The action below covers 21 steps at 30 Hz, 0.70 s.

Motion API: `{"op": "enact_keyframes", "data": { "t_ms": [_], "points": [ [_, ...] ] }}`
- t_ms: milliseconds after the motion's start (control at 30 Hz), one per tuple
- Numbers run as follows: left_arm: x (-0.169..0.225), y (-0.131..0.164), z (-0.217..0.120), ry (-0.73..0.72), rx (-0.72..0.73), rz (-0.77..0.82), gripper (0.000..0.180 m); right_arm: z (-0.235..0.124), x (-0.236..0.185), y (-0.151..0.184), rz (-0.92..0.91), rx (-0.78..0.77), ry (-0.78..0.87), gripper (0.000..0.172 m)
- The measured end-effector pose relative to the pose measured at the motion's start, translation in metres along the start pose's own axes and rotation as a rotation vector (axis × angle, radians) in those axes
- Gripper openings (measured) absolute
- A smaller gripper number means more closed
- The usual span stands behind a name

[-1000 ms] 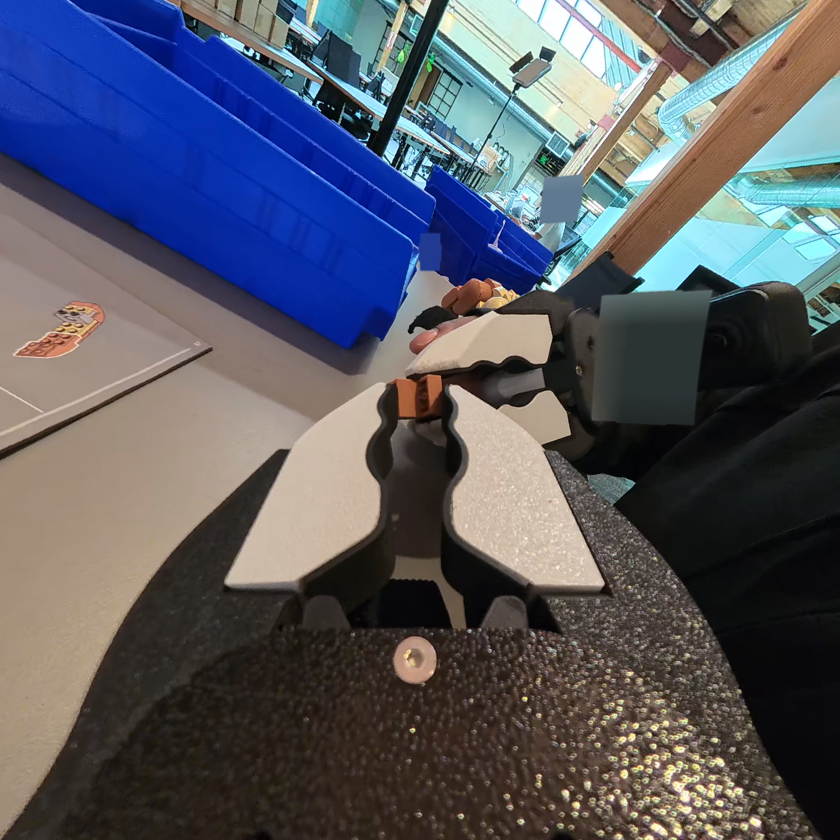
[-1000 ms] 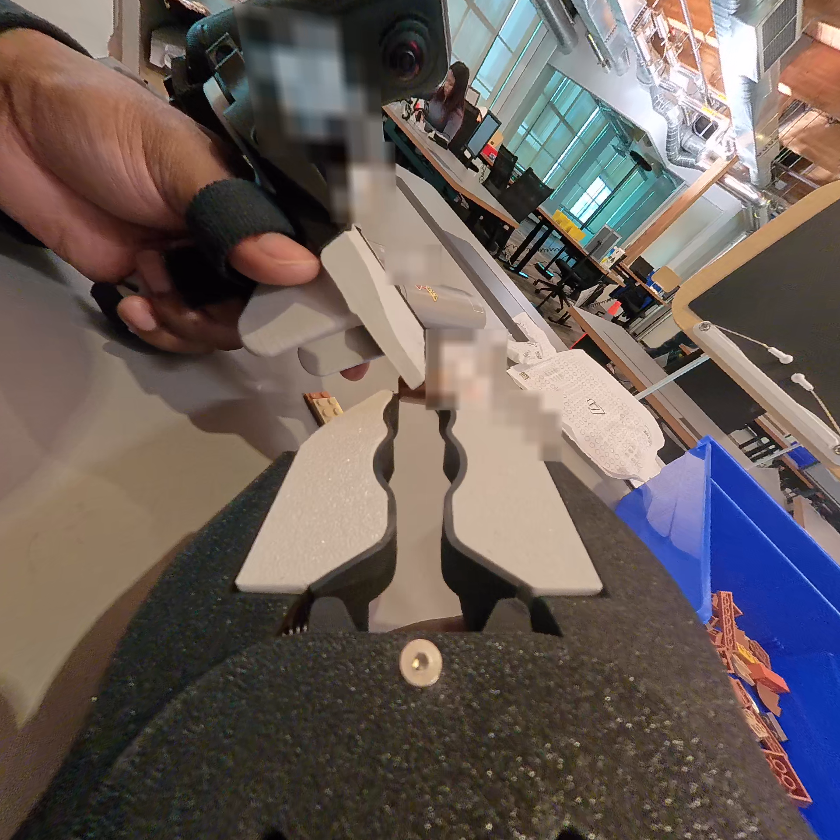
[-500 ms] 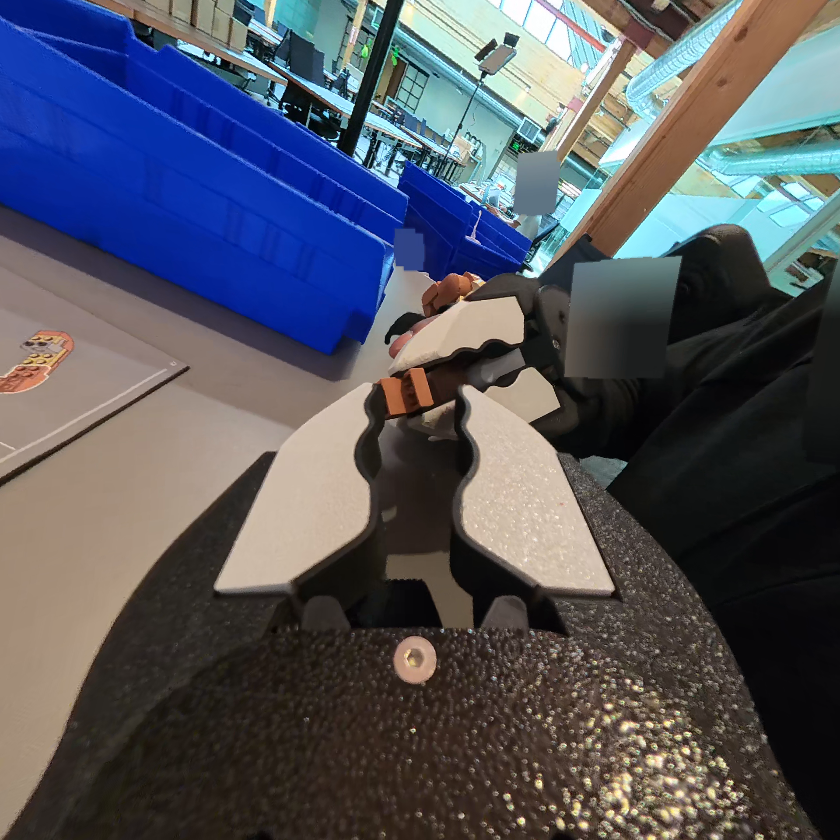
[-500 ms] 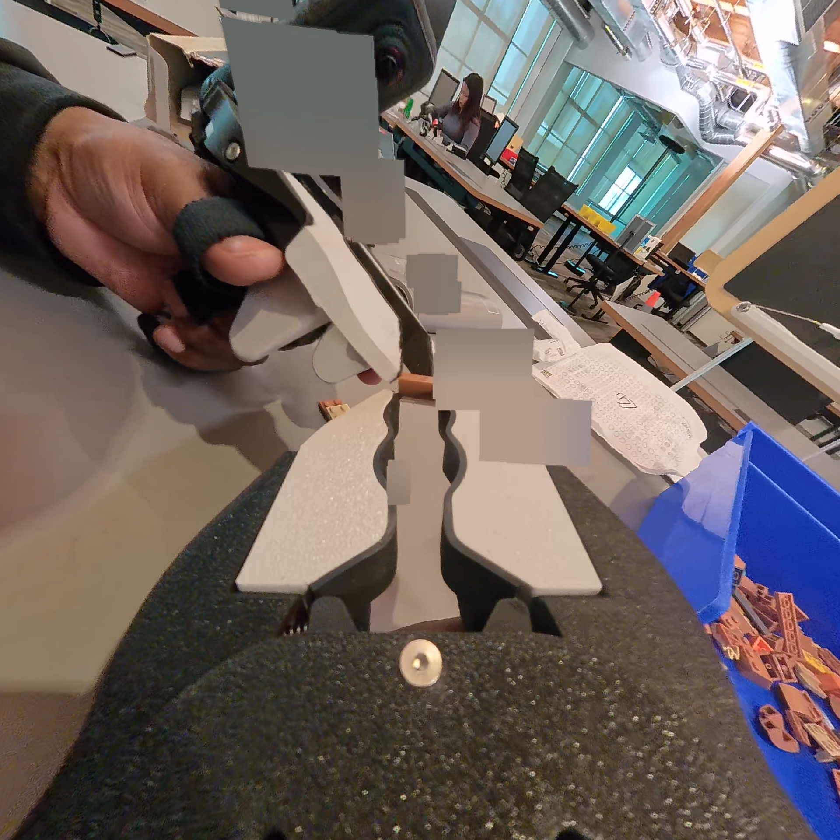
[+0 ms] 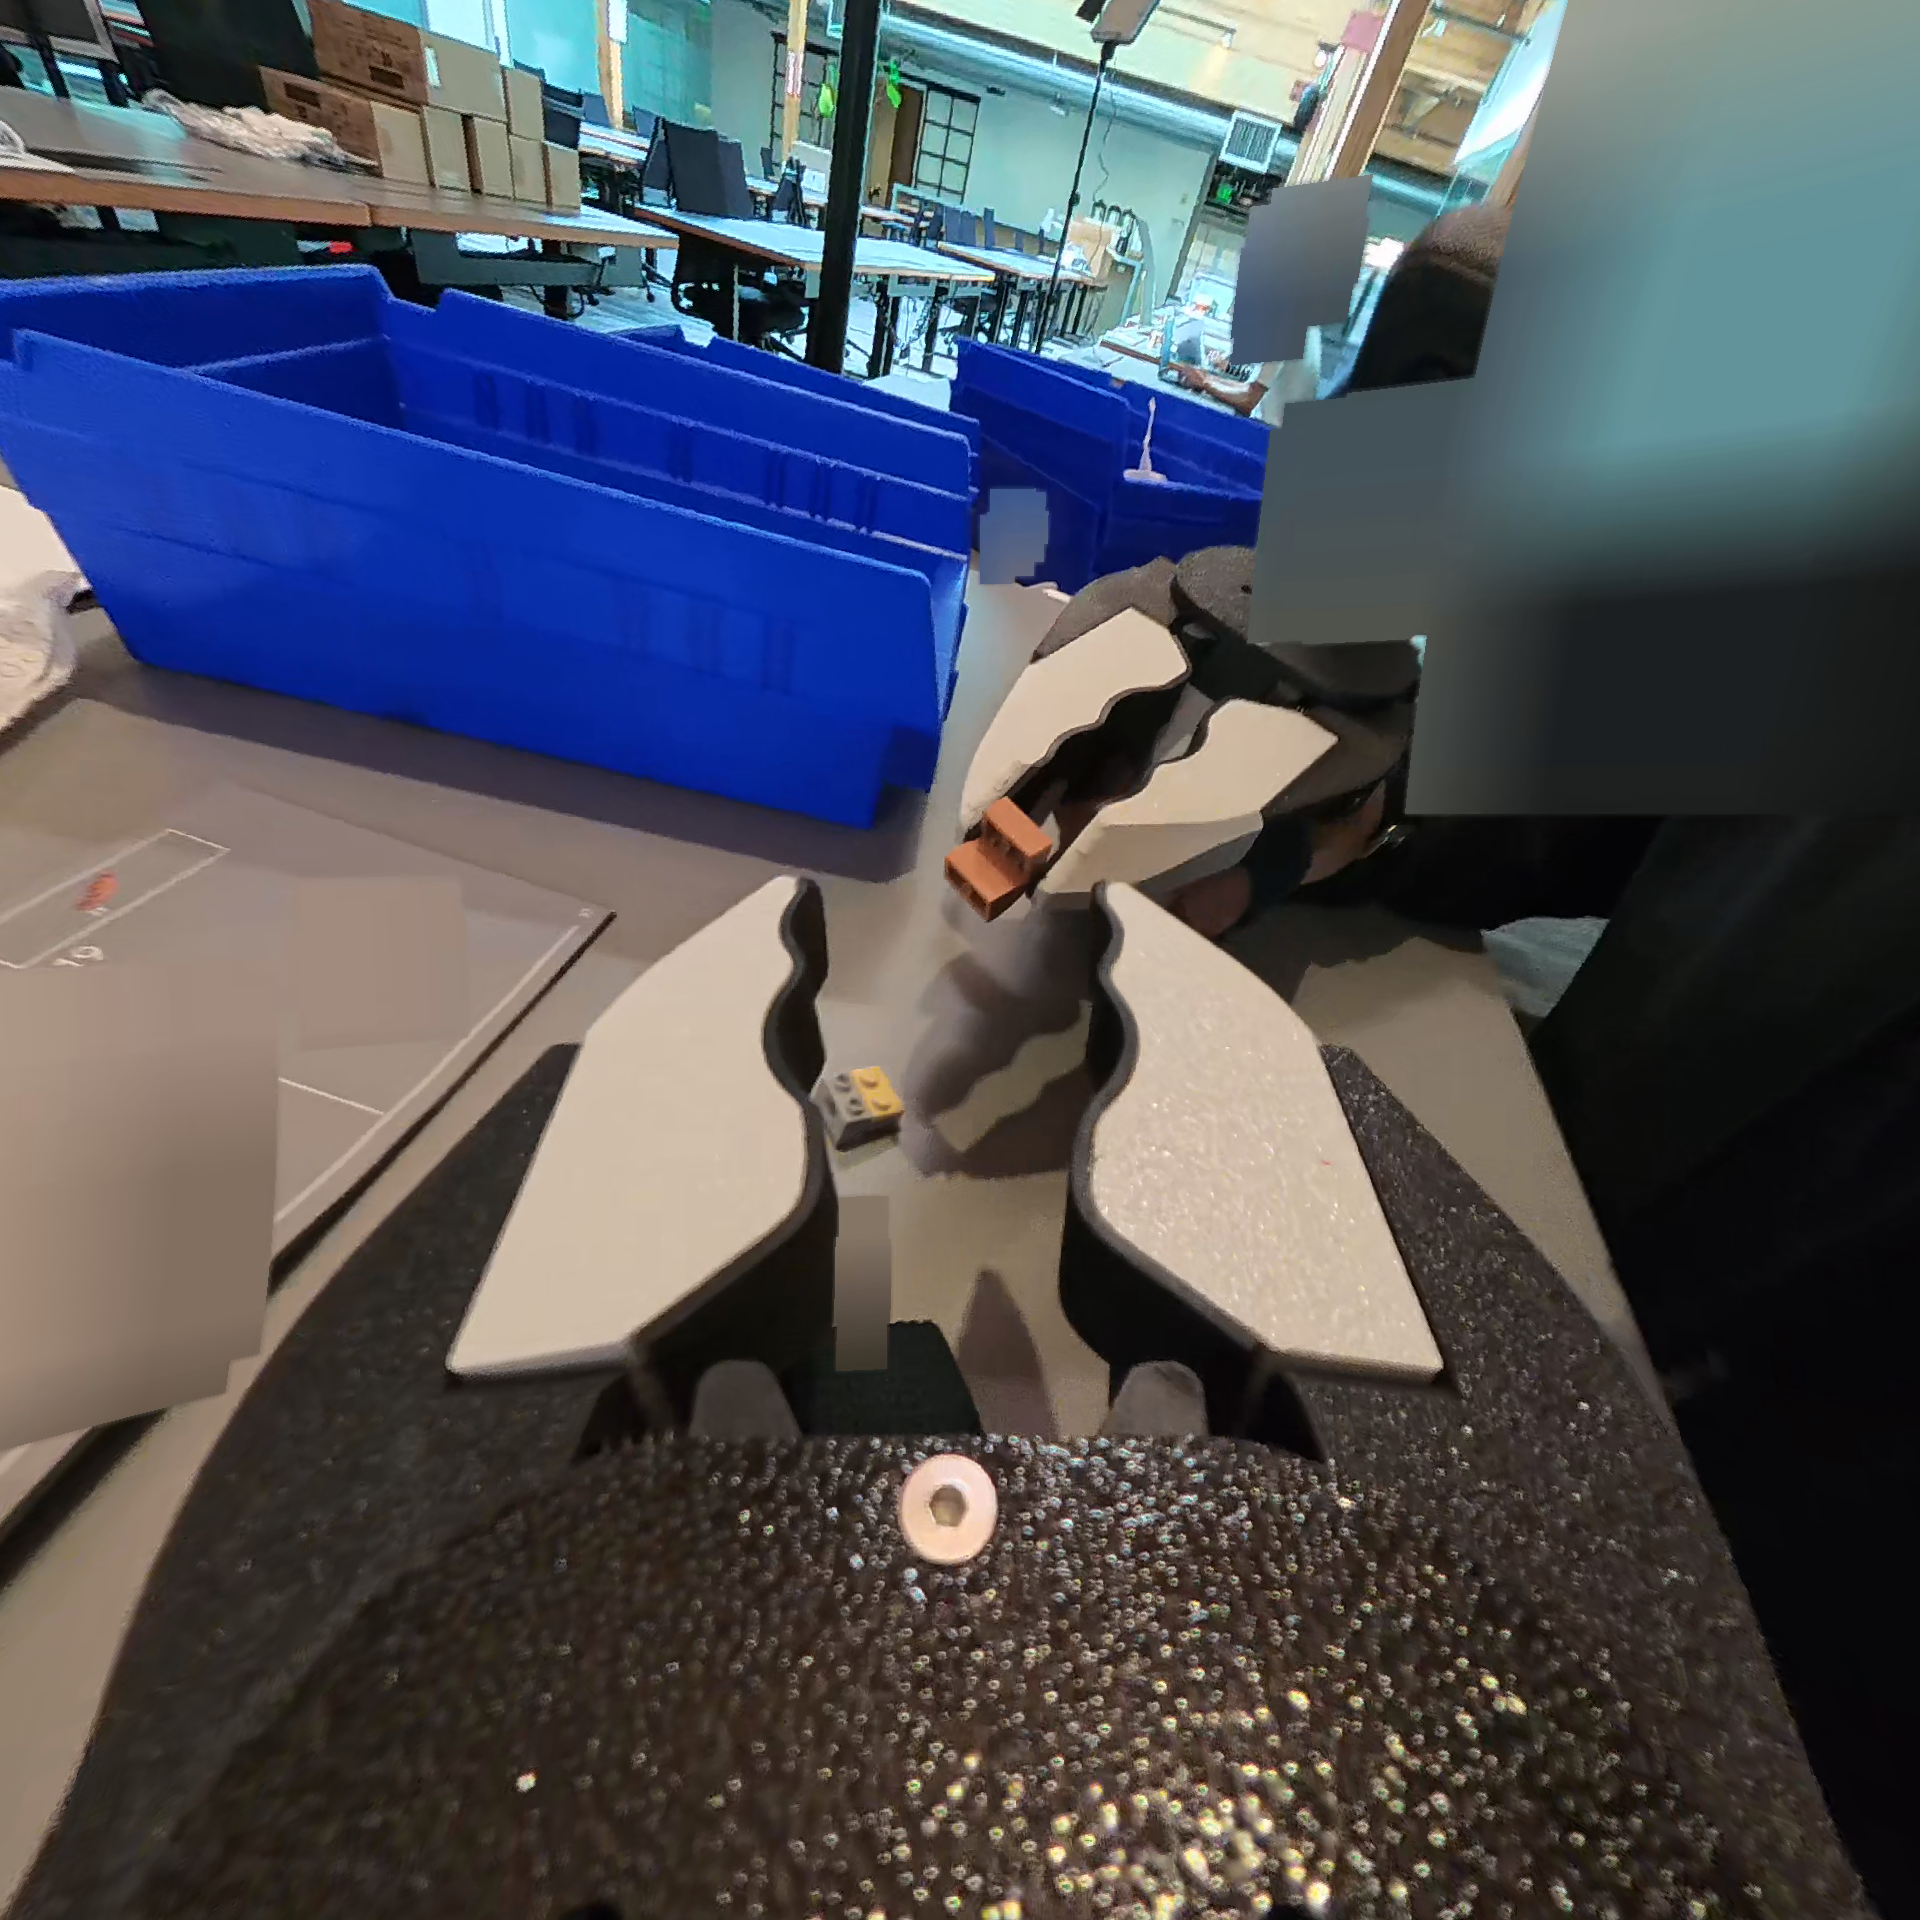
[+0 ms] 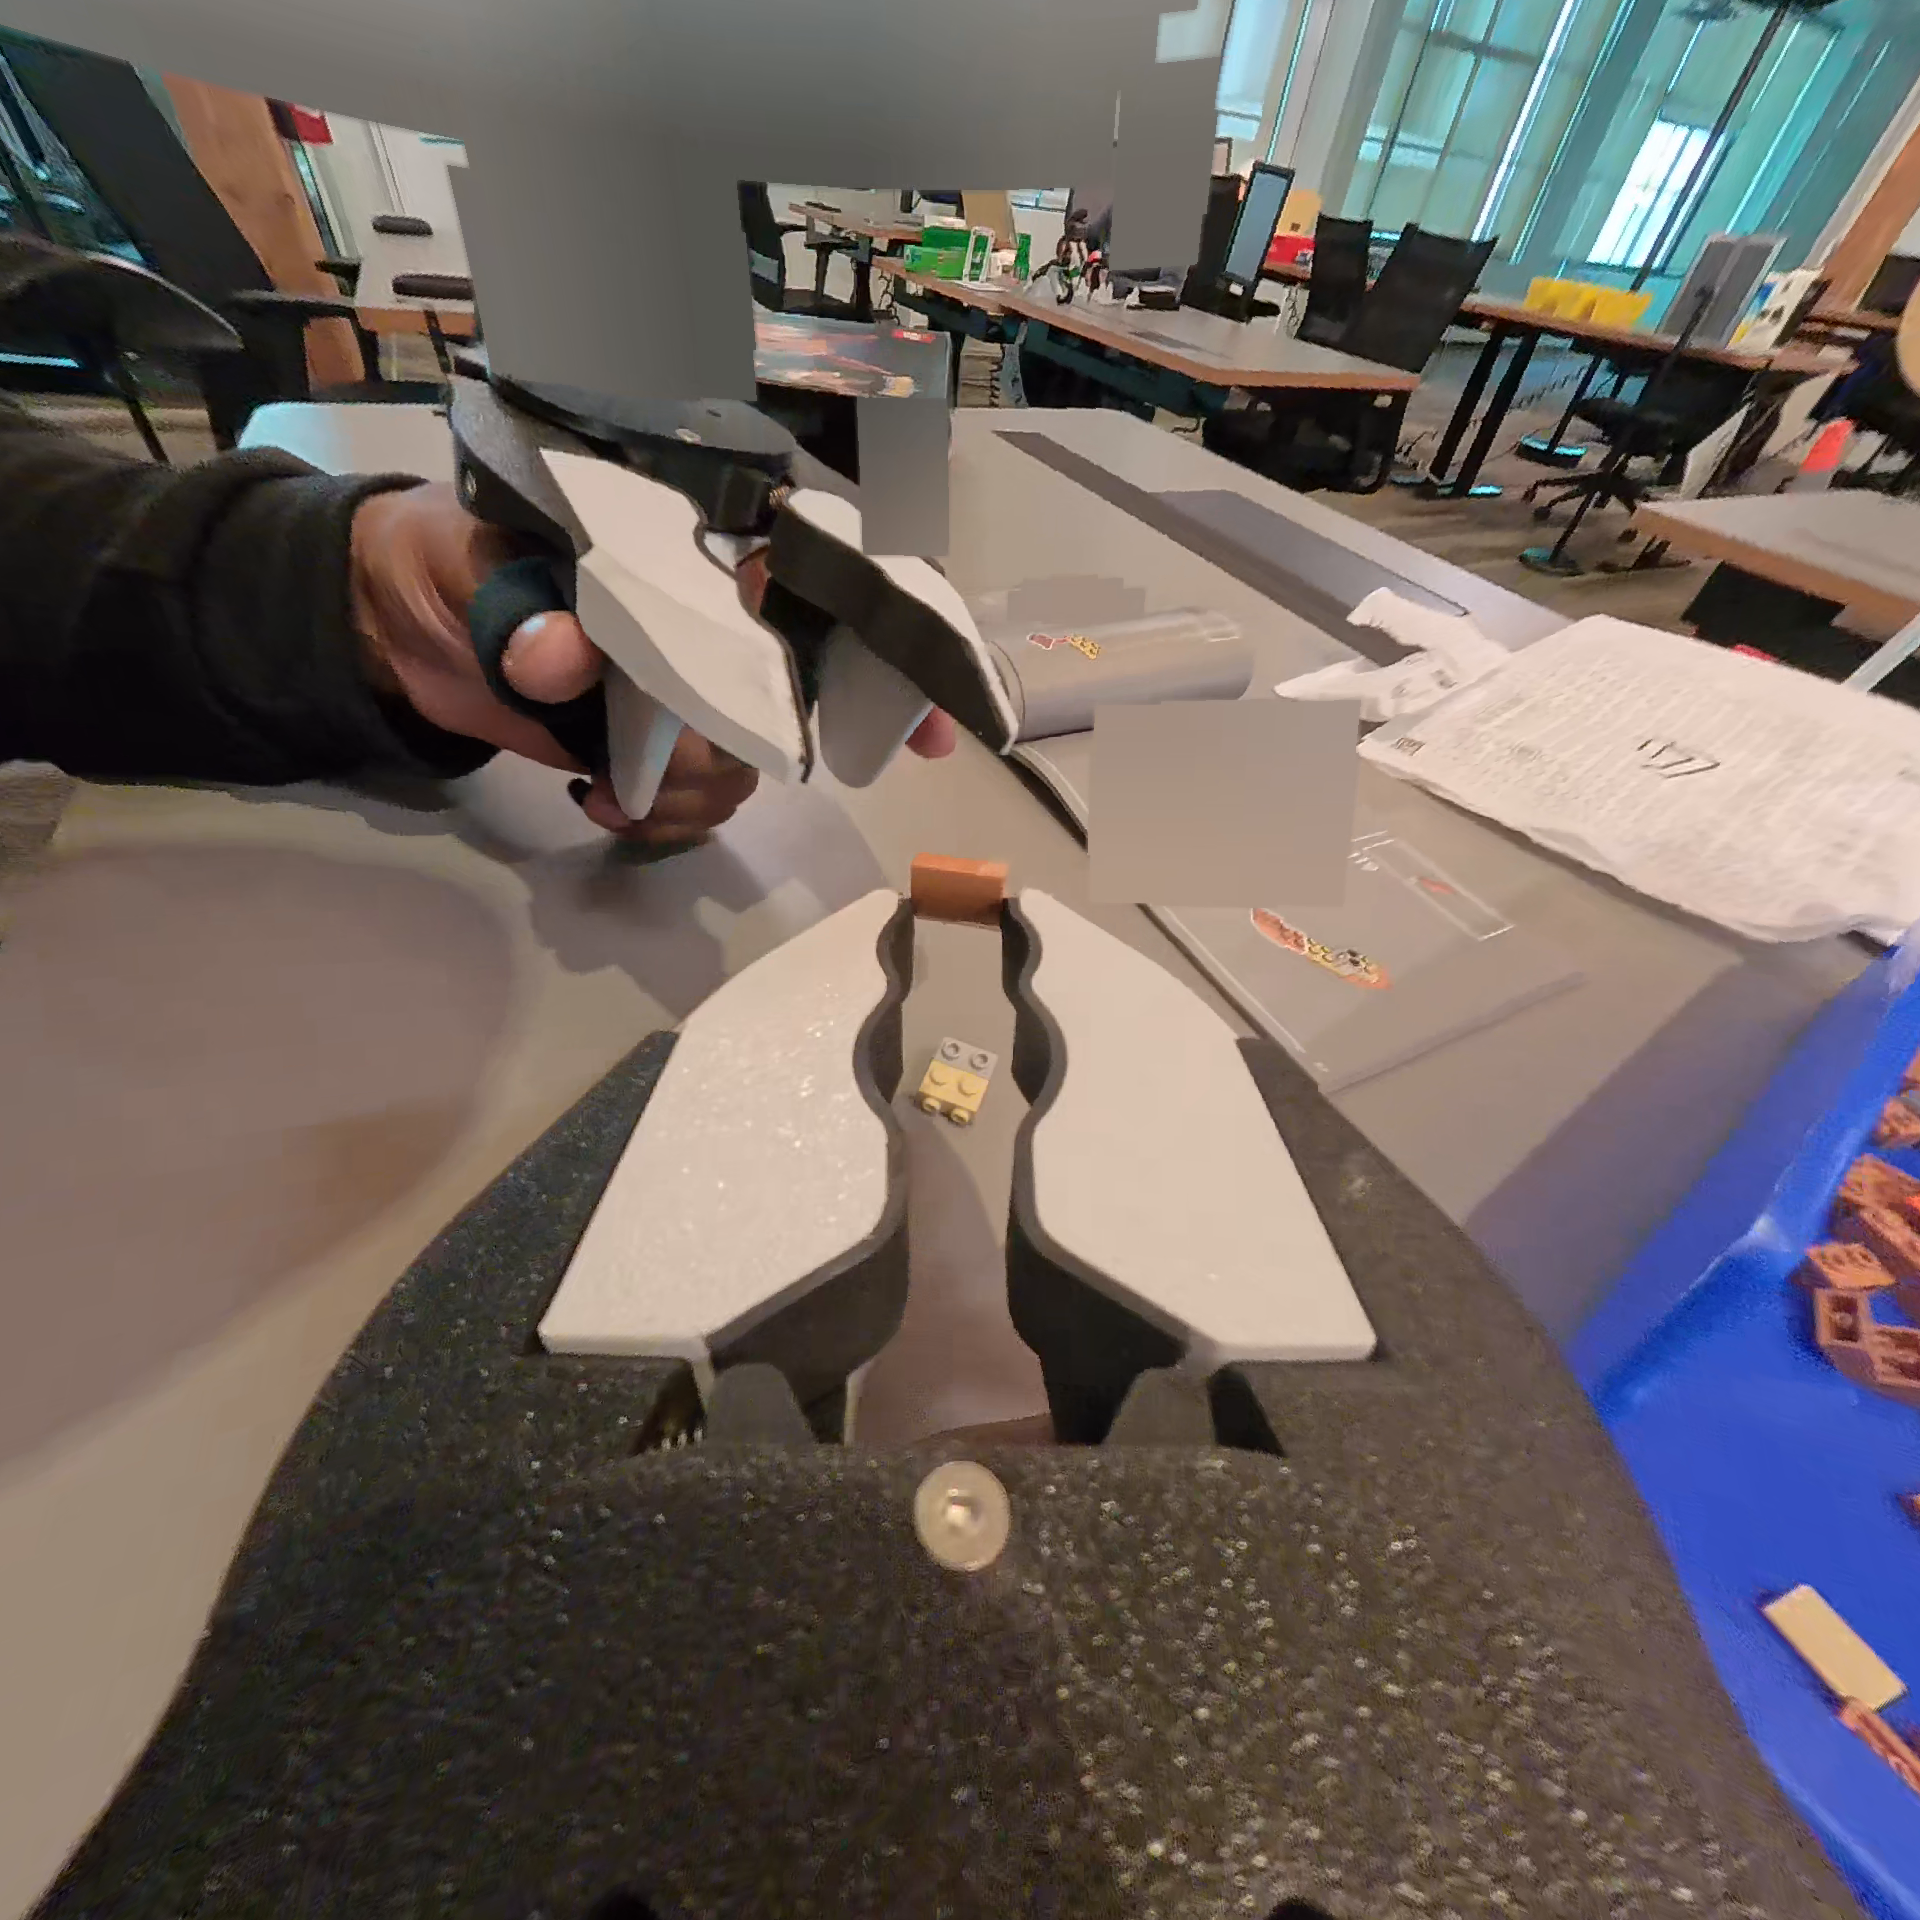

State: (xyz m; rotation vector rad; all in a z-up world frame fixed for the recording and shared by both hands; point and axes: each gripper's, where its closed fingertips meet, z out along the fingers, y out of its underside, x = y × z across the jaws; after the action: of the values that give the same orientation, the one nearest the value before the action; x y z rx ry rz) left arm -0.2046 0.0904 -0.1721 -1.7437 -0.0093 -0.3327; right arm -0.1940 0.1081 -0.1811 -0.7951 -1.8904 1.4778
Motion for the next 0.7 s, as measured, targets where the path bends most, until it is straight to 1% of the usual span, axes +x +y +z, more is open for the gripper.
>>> {"op": "enact_keyframes", "data": {
  "t_ms": [133,300,433,567,700],
  "points": [
    [-0.006,0.003,-0.001,-0.030,-0.026,0.043,0.048,-0.001,0.001,-0.001,0.045,0.012,-0.021,0.016],
    [-0.006,0.007,0.000,-0.032,-0.044,0.062,0.048,-0.001,-0.004,-0.002,0.047,0.011,-0.048,0.016],
    [-0.009,0.013,0.001,-0.049,-0.079,0.115,0.048,-0.002,-0.009,-0.004,0.080,0.027,-0.100,0.016],
    [-0.012,0.017,0.000,-0.052,-0.116,0.172,0.047,-0.010,-0.013,-0.014,0.172,0.108,-0.207,0.016],
    [-0.012,0.019,0.001,-0.050,-0.126,0.179,0.047,-0.015,-0.009,-0.022,0.280,0.169,-0.255,0.016]
  ]
}}
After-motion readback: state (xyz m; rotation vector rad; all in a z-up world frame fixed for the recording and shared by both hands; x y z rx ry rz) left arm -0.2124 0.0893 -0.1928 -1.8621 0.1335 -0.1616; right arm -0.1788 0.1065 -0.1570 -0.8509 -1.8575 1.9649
